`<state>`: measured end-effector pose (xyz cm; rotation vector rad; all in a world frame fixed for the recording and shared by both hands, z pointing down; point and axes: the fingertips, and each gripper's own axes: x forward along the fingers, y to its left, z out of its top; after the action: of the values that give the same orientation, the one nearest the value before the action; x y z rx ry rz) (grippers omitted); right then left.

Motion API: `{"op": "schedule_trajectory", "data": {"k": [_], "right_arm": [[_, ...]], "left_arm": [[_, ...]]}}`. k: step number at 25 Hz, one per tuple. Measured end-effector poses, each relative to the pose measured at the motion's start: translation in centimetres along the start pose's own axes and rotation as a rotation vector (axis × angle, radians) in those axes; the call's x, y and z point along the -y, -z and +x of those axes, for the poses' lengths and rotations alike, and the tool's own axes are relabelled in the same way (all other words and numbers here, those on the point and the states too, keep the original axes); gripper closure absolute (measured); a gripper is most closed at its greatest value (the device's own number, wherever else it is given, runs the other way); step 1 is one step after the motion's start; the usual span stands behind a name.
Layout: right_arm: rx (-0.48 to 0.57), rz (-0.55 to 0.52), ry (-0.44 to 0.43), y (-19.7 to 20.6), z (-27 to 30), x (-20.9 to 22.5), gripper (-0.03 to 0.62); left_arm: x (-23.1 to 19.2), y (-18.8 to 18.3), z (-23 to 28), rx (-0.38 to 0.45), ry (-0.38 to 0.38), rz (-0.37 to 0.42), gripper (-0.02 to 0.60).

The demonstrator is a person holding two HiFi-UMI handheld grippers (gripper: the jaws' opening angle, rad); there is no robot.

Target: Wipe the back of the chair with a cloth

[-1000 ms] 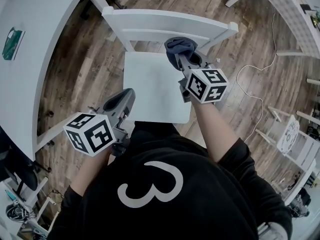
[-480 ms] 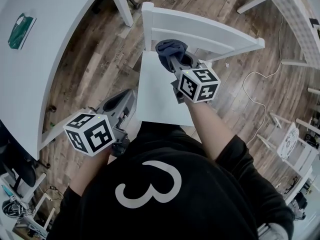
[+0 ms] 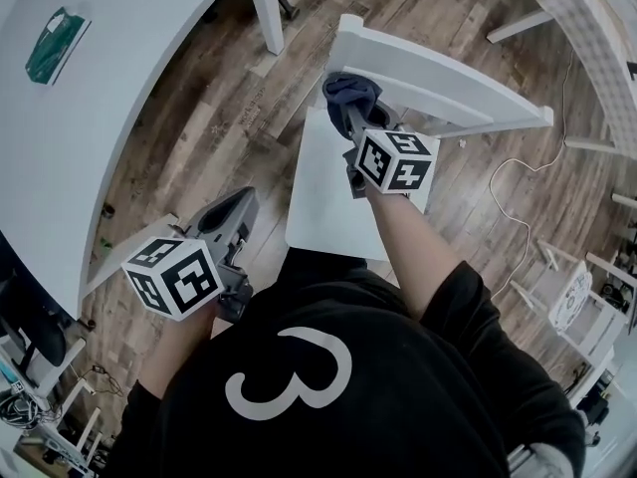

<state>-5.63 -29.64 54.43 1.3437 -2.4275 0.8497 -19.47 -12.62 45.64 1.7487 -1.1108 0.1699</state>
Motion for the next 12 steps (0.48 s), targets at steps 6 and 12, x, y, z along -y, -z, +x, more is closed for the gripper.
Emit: {"op": "schedule_trajectory", "data": {"k": [6,12], "right_arm": [[0.013,0.023,0.052,-0.3,1.5,0.3,0.543],[0.008,0.041,0.074,-0.3,1.6,0.5,0.543]], "left_arm": [[-1.3,0.1,-0.5,0.001,-0.024,-0.017,0.568],[-0.5,0.3,-0.1,-0.004,-0.019,-0.004,0.568]]}}
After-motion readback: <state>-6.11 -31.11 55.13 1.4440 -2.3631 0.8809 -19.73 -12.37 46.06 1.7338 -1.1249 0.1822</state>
